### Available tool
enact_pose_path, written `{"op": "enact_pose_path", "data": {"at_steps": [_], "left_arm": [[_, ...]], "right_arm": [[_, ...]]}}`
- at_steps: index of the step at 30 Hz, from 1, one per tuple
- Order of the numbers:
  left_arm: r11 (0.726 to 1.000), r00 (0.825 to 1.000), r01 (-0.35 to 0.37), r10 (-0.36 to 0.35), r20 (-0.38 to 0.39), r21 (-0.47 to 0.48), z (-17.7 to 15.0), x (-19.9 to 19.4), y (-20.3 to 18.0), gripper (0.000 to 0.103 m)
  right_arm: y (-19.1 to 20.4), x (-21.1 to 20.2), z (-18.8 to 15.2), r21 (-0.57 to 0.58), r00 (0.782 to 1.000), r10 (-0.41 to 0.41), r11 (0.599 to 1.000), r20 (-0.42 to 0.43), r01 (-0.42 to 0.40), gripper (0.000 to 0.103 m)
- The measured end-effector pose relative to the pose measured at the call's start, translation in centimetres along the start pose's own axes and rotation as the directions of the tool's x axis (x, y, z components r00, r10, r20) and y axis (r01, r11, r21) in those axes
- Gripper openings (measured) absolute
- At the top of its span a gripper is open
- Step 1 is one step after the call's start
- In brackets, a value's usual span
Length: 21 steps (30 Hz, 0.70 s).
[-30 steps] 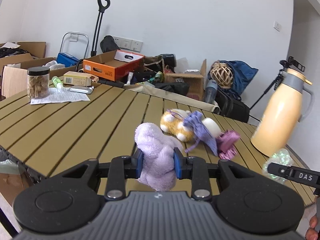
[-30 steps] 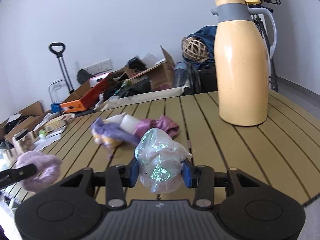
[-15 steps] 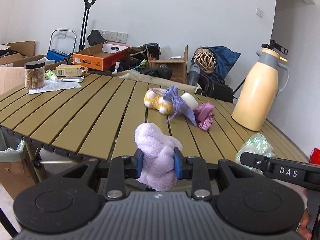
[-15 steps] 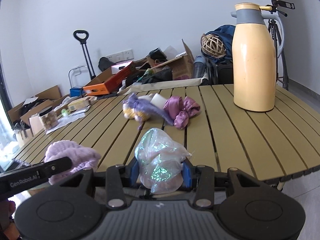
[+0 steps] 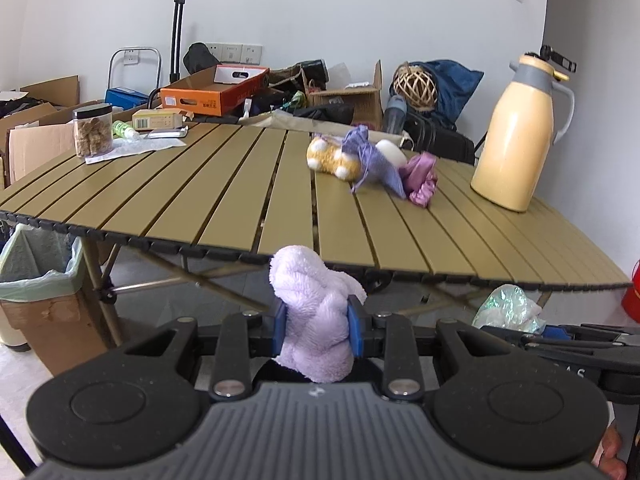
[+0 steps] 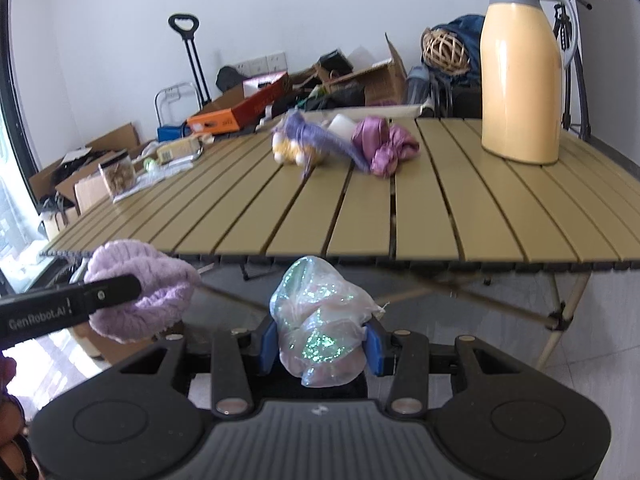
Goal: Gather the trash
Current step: 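Carry the lavender plush and iridescent bag off the table over the black bin with both tools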
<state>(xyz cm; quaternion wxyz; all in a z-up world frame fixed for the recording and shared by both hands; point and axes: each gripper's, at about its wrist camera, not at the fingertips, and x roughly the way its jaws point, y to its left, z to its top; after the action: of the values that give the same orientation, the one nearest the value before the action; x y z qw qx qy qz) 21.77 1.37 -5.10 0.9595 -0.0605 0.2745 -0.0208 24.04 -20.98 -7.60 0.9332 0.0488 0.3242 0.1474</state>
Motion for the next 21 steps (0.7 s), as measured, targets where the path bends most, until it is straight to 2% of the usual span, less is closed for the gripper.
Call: {"op": "enact_pose_path", "data": {"at_steps": [12,21], "left_arm": [[0.999,0.994,-0.017,0.020,-0.107,0.031,-3.9,-0.5,-0.4,0.031],[0.998,0.975,-0.040,0.048,-0.216,0.038,-7.1,0.6,-0.2,0.031]], "right_arm": [[-0.2,0.6,-4.7,0.019,0.994,0.009,1.000,-0.108,-0.007,0.042],[-0.2,2.1,-7.9,0.018,0.978,0.006,1.000,-0.207,-0.002,0.042]]}}
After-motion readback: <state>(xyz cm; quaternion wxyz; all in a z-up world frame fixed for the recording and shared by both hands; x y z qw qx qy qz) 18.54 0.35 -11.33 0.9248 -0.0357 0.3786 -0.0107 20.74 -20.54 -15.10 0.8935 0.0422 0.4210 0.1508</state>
